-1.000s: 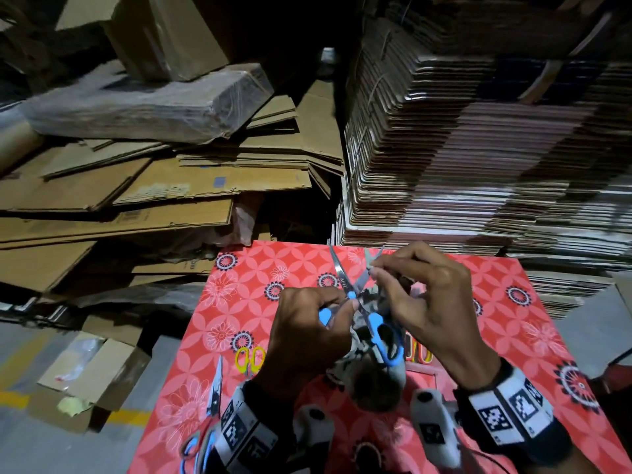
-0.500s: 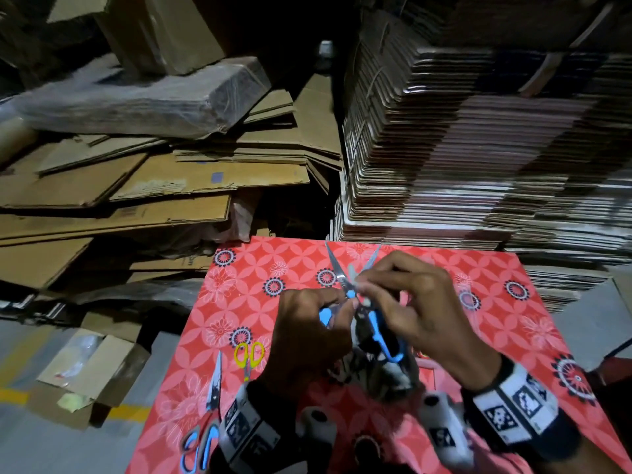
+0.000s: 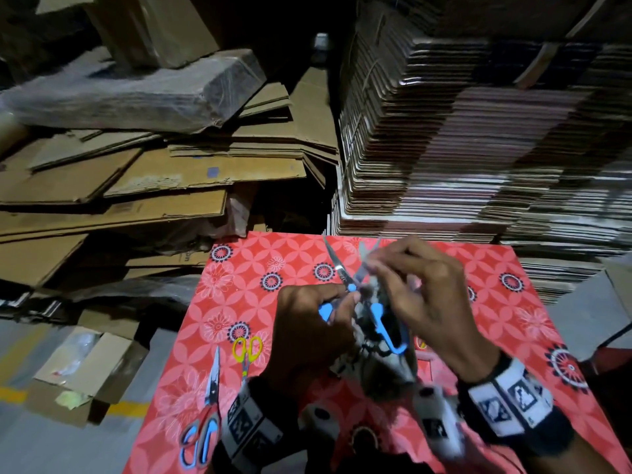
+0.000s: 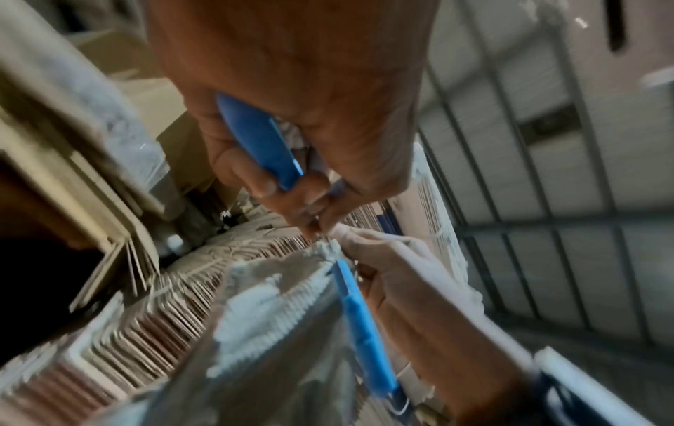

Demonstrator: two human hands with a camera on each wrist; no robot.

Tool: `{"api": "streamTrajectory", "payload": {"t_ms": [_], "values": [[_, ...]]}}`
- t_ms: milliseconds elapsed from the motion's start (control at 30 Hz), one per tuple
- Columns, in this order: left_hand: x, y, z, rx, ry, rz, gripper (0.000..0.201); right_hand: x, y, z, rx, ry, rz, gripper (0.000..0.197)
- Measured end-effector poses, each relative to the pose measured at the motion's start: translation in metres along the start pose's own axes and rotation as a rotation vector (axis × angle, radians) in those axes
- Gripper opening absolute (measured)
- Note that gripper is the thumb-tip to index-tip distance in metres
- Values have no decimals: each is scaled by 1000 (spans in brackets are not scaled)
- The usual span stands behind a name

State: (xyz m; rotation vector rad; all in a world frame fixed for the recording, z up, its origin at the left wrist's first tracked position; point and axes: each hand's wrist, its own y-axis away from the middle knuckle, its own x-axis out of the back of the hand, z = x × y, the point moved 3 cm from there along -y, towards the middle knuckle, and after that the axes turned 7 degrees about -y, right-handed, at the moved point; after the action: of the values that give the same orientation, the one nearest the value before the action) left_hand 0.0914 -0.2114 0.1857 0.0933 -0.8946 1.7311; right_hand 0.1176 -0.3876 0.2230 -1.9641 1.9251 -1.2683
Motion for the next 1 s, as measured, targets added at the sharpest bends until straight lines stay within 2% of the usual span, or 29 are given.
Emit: {"api": "streamTrajectory", "payload": {"t_ms": [100, 167, 233, 300, 400, 467, 633, 767, 933, 1000], "values": [[1, 2, -1, 5, -11, -12, 16, -11, 18, -7, 3, -39, -105, 15], [0, 4, 4, 37, 1, -28, 23, 0, 8, -2, 3, -43, -43, 13], [-2, 3, 7, 12, -7, -41, 29, 13, -6, 2, -10, 4, 74, 11], [0, 3, 8, 9, -10, -28, 27, 12, -8, 0, -12, 29, 107, 12], [6, 1, 6, -18, -20, -35, 28, -9, 15, -9, -3, -8, -58, 11], [7, 1, 8, -25, -34, -44, 31, -9, 15, -8, 7, -47, -100, 10], [5, 2, 11, -21, -26, -24, 38, 10, -13, -3, -12, 3, 94, 9], [9, 3, 4, -14, -27, -47, 37, -13, 15, -13, 36, -24, -92, 11], [9, 5, 17, -26, -3, -48, 38, 12, -11, 6, -20, 32, 56, 9], [15, 4, 31, -74, 42, -46, 36, 17, -16, 18, -71, 63, 39, 10]]}}
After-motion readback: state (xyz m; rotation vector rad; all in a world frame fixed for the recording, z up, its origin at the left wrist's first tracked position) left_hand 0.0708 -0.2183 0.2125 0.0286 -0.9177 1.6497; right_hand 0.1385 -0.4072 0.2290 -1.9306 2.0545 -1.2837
